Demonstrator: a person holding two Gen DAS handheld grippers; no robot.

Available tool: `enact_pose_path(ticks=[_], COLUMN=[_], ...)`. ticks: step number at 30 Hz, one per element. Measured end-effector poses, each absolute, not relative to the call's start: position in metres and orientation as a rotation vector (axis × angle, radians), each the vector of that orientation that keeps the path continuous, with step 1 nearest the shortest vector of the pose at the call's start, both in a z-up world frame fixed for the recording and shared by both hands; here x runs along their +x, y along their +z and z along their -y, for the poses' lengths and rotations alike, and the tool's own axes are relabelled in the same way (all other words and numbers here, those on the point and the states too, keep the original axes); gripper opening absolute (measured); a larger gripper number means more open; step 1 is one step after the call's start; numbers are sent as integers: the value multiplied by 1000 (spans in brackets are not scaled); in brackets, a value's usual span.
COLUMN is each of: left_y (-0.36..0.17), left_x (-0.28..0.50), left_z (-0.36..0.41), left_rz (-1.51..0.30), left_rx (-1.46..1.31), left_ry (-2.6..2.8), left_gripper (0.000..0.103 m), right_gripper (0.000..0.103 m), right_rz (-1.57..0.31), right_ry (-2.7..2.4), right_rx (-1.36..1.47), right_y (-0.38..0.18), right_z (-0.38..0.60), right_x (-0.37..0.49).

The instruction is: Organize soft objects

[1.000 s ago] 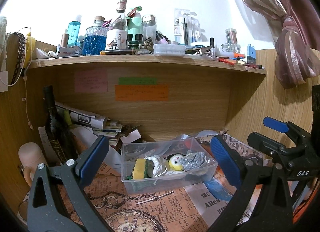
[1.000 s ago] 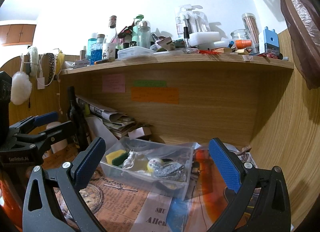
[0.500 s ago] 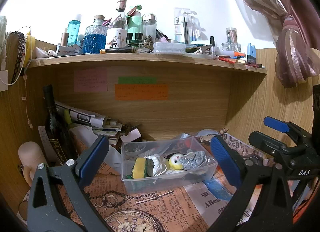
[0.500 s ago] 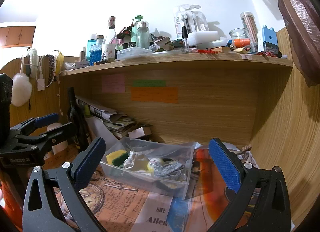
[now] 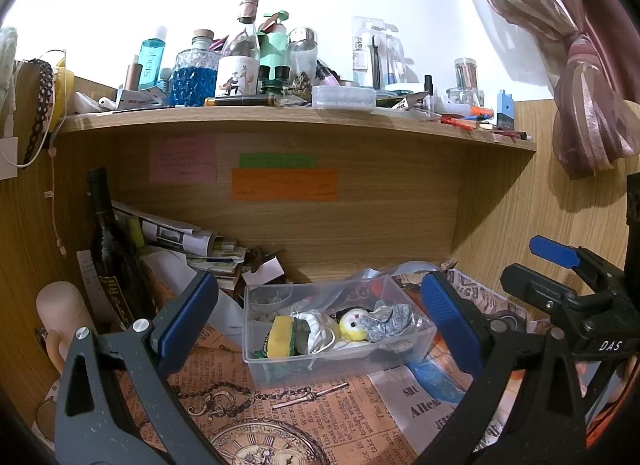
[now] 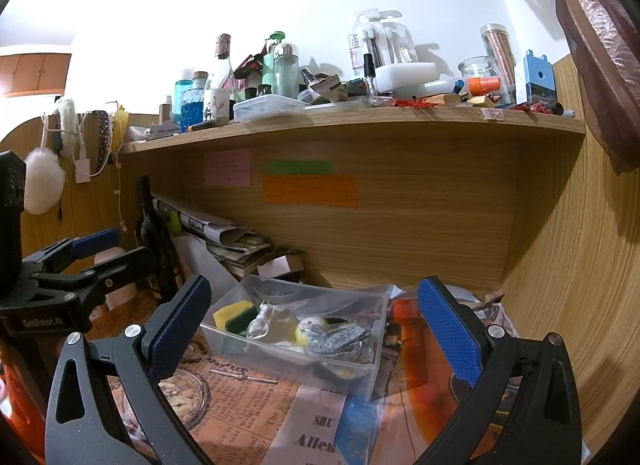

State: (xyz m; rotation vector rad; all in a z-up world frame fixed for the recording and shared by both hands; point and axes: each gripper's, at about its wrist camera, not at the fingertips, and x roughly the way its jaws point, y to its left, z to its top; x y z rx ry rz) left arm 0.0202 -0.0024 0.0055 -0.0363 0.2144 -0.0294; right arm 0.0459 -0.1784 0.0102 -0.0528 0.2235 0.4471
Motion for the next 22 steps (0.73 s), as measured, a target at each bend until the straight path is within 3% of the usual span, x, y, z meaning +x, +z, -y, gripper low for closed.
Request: enact_pose_path(ticks=[22], left_y=[1], left_x=[23], left_z=[-1], left_rz=[-246], left_rx=[-72], left_ry=[-50], left_gripper=[103], right_gripper=[103], right_rz=[-242], right_ry=[448], right_rx=[-53], right_y=[6], right_z=[173], right_x=[49])
